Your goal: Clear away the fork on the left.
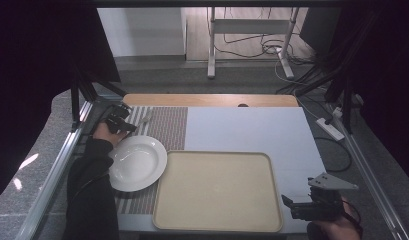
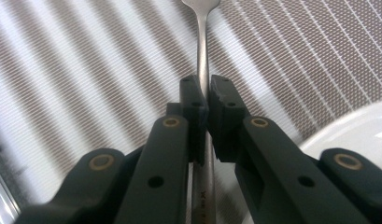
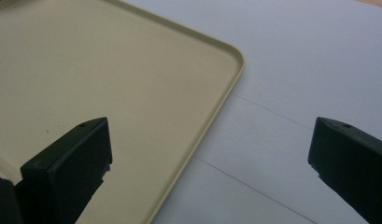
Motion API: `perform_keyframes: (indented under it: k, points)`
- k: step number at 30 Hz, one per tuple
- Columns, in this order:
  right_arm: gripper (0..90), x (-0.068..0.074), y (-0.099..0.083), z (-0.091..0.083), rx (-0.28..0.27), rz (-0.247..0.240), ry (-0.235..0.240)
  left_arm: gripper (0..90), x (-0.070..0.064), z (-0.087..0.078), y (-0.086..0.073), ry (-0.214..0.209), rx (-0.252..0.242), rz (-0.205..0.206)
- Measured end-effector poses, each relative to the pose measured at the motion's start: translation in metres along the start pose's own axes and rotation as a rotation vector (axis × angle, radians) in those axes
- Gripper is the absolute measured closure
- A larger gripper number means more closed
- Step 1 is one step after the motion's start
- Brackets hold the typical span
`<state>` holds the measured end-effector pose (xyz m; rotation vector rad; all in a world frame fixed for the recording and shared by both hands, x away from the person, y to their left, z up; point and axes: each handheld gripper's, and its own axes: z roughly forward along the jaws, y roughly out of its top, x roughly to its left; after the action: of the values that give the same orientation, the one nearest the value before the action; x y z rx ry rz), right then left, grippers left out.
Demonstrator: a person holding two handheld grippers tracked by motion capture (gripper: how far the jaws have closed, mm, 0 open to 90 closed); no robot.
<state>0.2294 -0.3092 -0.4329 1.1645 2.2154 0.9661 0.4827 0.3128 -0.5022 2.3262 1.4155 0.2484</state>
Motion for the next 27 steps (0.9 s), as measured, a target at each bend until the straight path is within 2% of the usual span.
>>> perform_keyframes:
  k: [4, 9, 13, 18, 20, 23, 27]
  points:
    - [0.3, 0.000, 0.000, 0.000, -0.001, -0.002, 0.000, 84.2, 0.009, -0.018, -0.011, 0.008, -0.014, -0.026]
    - [0.3, 0.000, 0.000, 0.000, -0.001, -0.004, 0.000, 84.2, 0.008, -0.036, -0.016, 0.008, -0.025, -0.025]
    - [0.3, 0.000, 0.000, 0.000, -0.001, -0.002, 0.000, 84.2, -0.003, -0.045, -0.018, -0.003, -0.029, -0.006]
    - [0.3, 0.001, 0.000, 0.000, -0.004, -0.005, 0.000, 84.1, -0.020, -0.055, -0.022, -0.039, -0.051, 0.002]
    - [0.3, 0.000, 0.000, 0.000, -0.004, -0.003, 0.000, 84.1, -0.028, -0.059, -0.024, -0.033, -0.061, 0.015]
    - [0.2, 0.000, 0.000, 0.000, -0.004, -0.004, 0.001, 84.1, -0.040, -0.063, -0.028, -0.058, -0.076, 0.035]
    - [0.3, 0.001, 0.000, 0.000, -0.004, -0.005, 0.001, 84.1, -0.057, -0.066, -0.032, -0.058, -0.076, 0.057]
